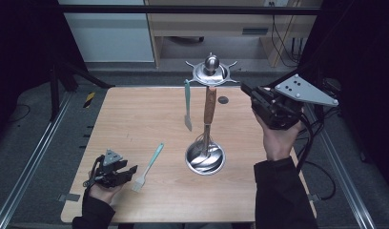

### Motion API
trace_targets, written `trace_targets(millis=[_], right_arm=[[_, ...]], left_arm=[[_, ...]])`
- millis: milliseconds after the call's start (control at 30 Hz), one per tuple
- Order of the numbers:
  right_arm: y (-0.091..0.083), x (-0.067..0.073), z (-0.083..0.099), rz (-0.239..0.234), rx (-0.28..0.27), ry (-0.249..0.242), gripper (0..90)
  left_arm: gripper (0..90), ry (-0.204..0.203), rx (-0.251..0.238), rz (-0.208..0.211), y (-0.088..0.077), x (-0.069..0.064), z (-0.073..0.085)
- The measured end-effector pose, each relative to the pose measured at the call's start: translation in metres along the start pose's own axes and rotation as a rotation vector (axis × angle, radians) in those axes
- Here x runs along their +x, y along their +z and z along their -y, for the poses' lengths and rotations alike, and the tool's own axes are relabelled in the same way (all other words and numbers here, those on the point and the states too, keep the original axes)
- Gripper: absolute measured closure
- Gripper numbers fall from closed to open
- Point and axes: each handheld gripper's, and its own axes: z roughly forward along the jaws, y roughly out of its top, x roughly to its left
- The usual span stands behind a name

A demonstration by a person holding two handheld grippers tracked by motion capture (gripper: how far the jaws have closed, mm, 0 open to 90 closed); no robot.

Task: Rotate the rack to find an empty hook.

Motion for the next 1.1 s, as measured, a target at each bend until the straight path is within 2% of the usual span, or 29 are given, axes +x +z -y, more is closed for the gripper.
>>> trace_targets(millis=[467,1100], right_arm=[[0.0,0.002,-0.002,-0.04,0.006,-0.028,90.0],[-0.003,0.028,-0.001,-0.121,-0.011,-0.064,90.0]], left_arm=[[50.5,0.008,0.009,0.0,0.001,-0.001,0.0],[50.2,0.007,0.015,0.001,0.002,-0.002,0.0]])
